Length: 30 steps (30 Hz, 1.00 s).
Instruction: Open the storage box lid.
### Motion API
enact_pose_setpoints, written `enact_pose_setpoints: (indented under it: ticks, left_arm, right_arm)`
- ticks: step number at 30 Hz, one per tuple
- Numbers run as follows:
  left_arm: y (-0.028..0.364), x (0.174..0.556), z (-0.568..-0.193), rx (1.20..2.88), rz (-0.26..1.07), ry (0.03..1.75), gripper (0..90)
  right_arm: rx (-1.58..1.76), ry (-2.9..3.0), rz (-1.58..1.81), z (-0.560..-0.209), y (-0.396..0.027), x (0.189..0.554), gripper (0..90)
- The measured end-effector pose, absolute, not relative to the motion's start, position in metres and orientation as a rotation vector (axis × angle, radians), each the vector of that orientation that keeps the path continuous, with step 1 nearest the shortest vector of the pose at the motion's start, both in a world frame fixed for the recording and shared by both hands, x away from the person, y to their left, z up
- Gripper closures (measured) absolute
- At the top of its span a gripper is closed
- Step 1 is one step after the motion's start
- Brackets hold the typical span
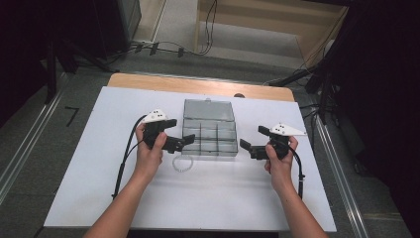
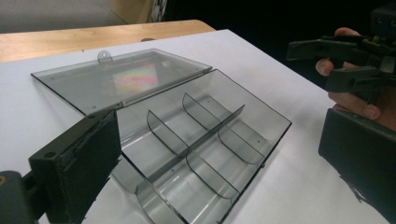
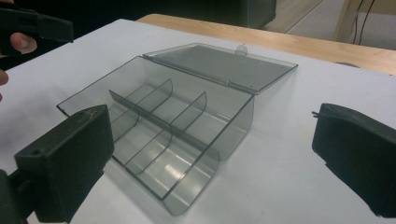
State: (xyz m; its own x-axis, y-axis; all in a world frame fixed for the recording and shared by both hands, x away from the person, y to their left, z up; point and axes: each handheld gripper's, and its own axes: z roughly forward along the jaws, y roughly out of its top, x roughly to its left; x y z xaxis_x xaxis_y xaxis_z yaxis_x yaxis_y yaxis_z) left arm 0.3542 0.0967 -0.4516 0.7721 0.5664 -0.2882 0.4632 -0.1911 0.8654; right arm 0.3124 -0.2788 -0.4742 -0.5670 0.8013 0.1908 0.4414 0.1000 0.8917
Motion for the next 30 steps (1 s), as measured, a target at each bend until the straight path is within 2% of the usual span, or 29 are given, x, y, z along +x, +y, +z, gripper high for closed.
enact_pose_setpoints:
  ticks: [16, 30]
  left_arm:
    - [0.104, 0.321, -0.456, 1.908, 0.187, 0.762, 0.0]
    - [0.12, 0.301, -0.473, 1.968, 0.157, 0.81, 0.0]
  right_arm:
    - [1.194, 1.993, 1.436, -0.474, -0.295, 0.269, 0.0]
    - [1.201, 1.975, 1.441, -0.478, -0.311, 0.237, 0.0]
